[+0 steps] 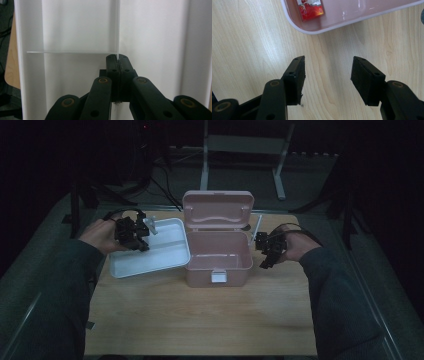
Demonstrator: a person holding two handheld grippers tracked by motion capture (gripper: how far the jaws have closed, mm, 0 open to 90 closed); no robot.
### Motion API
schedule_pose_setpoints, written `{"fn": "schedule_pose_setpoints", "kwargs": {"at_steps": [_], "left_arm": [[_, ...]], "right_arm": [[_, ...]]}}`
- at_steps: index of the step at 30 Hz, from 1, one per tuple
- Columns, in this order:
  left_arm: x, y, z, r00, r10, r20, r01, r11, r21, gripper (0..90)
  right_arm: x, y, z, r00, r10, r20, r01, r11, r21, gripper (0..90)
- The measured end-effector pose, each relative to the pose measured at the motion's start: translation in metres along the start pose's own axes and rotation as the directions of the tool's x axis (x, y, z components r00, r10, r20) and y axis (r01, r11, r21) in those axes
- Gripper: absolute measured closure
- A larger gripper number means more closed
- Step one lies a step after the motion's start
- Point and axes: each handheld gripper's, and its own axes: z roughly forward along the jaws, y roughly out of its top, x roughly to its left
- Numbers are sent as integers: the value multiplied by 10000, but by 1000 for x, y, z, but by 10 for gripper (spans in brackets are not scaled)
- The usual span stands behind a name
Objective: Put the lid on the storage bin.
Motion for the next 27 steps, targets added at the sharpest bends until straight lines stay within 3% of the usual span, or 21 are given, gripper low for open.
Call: {"fn": "schedule_pose_setpoints", "kwargs": {"at_steps": [1,7,23,27], "left_arm": [[-2,7,-1,9998,199,9,-199,9998,15,891],[-3,28,0,9987,497,92,-498,9987,93,890],[1,91,10,9935,1080,351,-1082,9941,33,890],[2,108,13,9918,1212,405,-1206,9925,-181,890]], "right_arm": [[0,0,0,10000,17,-2,-17,10000,13,446],[-2,1,1,10000,-5,-46,5,10000,-6,446],[-2,-7,0,9999,111,16,-111,9999,119,445],[-2,-8,1,9999,125,24,-125,9998,169,445]]}}
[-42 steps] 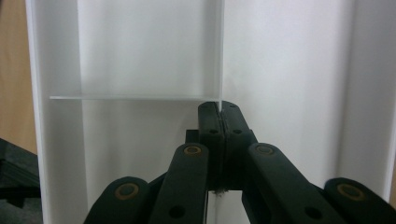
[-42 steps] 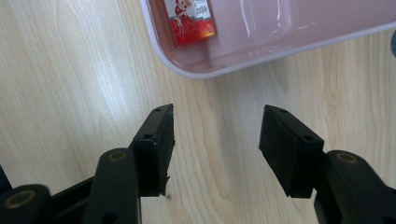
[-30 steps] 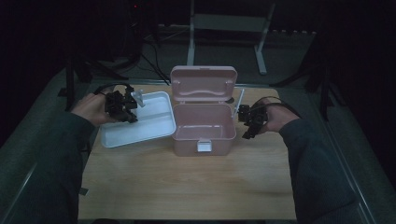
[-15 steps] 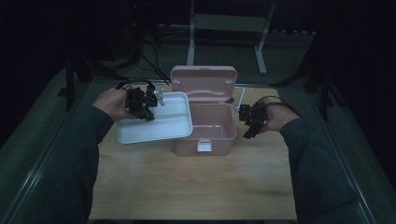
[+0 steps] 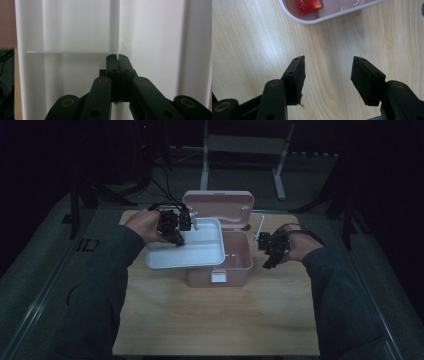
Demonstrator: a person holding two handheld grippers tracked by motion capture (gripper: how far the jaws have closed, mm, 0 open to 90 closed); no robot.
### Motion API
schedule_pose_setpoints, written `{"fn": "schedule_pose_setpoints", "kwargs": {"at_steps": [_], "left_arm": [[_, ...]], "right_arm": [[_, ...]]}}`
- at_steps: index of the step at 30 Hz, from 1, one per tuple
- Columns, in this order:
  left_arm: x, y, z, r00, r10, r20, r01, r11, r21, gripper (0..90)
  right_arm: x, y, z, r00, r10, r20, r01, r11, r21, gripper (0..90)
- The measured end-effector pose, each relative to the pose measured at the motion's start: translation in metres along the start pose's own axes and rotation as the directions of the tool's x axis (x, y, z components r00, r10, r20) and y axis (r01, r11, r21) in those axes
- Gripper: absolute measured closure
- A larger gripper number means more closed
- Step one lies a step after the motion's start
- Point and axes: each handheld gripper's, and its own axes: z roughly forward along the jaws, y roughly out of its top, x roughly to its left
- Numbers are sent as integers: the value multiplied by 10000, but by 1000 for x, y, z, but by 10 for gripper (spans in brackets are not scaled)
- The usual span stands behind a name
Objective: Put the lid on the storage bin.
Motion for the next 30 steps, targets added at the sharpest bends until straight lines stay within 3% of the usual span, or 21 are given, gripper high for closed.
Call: {"fn": "schedule_pose_setpoints", "kwargs": {"at_steps": [8,17,22,30], "left_arm": [[4,36,12,9992,373,110,-370,9990,-268,891],[5,74,29,9966,767,316,-762,9969,-184,891],[11,81,44,9971,708,295,-713,9973,180,891],[16,85,58,9967,634,515,-648,9976,249,890]], "right_arm": [[-1,-12,0,9997,233,-39,-233,9997,-28,445],[-2,-20,-2,9994,336,32,-336,9994,-119,446],[-1,-22,-3,9994,341,40,-341,9993,-119,445],[-3,-24,-1,9990,445,-28,-445,9990,-99,445]]}}
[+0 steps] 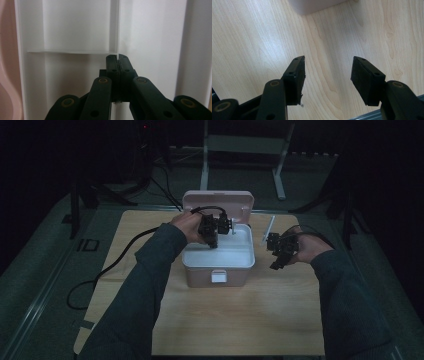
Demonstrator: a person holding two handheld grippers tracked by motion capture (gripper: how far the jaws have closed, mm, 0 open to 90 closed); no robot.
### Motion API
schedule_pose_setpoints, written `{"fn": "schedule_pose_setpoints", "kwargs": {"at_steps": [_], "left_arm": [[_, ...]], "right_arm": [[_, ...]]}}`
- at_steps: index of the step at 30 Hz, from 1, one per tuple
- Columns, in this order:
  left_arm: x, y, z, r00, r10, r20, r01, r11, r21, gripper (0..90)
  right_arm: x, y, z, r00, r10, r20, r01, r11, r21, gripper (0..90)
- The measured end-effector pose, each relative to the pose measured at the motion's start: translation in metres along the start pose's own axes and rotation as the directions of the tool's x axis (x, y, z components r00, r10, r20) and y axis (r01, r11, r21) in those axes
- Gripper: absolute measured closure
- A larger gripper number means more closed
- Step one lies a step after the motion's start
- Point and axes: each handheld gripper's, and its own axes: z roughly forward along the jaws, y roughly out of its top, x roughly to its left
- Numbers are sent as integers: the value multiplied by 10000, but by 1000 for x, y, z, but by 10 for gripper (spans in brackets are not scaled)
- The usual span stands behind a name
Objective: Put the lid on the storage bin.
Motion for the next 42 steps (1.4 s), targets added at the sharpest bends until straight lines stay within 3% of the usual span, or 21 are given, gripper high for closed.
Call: {"fn": "schedule_pose_setpoints", "kwargs": {"at_steps": [15,19,28,29,31,32,33,34,35,36,37,39,42], "left_arm": [[9,4,22,9981,-325,520,301,9985,461,879],[11,1,24,9967,-541,611,513,9976,465,769],[6,-25,-9,9950,-973,-209,954,9923,-787,626],[4,-39,-18,9920,-1116,-590,1041,9875,-1185,599],[2,-55,-27,9885,-1398,-570,1281,9763,-1743,600],[0,-63,-31,9846,-1630,-627,1469,9672,-2073,600],[0,-63,-31,9846,-1630,-627,1469,9672,-2073,603],[-3,-82,-40,9817,-1811,-581,1616,9552,-2480,603],[-3,-90,-44,9797,-1908,-610,1696,9521,-2544,649],[-2,-99,-47,9760,-2069,-682,1825,9474,-2630,663],[-2,-108,-50,9717,-2236,-764,1950,9413,-2756,695],[1,-125,-55,9608,-2679,-715,2326,9190,-3183,754],[4,-145,-60,9375,-3296,-1115,2701,8914,-3641,855]], "right_arm": [[-2,0,1,10000,23,-56,-23,10000,-33,445],[-3,0,1,10000,61,-38,-61,10000,-72,445],[-9,3,-2,9994,218,287,-208,9991,-358,450],[-10,6,-3,9982,338,488,-315,9984,-462,461],[-13,8,-4,9973,440,594,-402,9972,-633,471],[-15,10,-4,9964,550,652,-498,9957,-784,489],[-15,10,-4,9964,550,652,-498,9957,-784,489],[-17,12,-5,9951,722,679,-656,9933,-953,504],[-24,15,-7,9907,1132,756,-1008,9833,-1513,565],[-29,17,-8,9880,1365,721,-1226,9776,-1709,589],[-33,18,-9,9847,1586,724,-1427,9716,-1885,614],[-41,23,-9,9769,1993,771,-1790,9603,-2142,662],[-50,31,-12,9619,2502,1099,-2169,9437,-2497,734]]}}
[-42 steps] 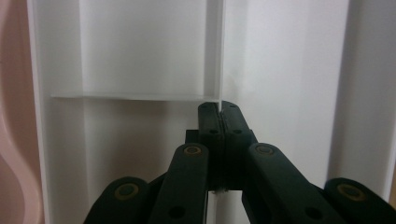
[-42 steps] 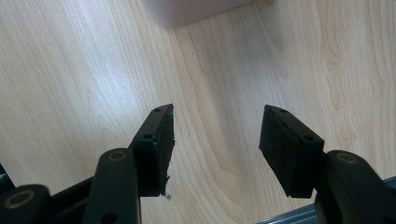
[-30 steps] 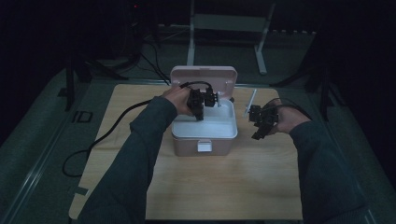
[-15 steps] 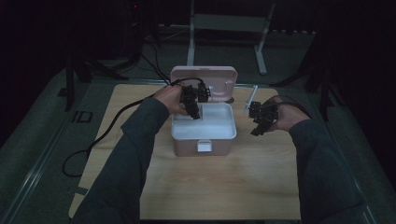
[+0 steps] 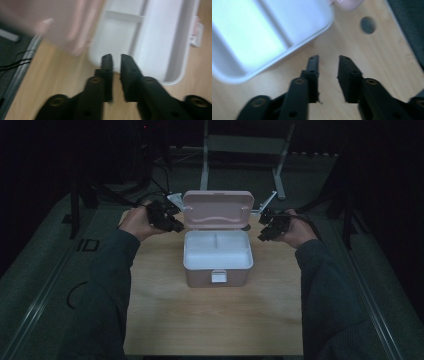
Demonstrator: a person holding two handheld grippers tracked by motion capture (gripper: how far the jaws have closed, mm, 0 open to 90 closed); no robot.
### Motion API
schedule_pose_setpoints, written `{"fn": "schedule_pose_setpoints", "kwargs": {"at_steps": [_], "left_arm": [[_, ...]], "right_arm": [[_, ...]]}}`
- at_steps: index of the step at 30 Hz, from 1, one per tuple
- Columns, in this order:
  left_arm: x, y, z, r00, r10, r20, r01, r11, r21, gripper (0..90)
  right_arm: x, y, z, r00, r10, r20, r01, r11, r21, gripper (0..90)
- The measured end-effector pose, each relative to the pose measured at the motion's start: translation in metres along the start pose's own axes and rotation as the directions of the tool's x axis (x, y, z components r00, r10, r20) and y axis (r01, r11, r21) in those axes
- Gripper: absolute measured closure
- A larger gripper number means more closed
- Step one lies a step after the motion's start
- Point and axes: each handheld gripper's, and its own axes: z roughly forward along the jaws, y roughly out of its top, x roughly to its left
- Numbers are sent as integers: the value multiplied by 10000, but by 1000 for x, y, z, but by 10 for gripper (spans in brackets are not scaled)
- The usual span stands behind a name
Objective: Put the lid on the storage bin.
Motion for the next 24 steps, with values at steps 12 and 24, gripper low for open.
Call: {"fn": "schedule_pose_setpoints", "kwargs": {"at_steps": [12,24], "left_arm": [[39,-7,5,9684,-2266,-1045,2184,9722,-842,897],[56,24,15,9273,-3519,-1279,3213,9233,-2107,896]], "right_arm": [[-32,21,-10,9706,2066,1234,-1833,9670,-1769,900],[-52,43,-18,9398,3333,760,-2891,8936,-3432,900]]}}
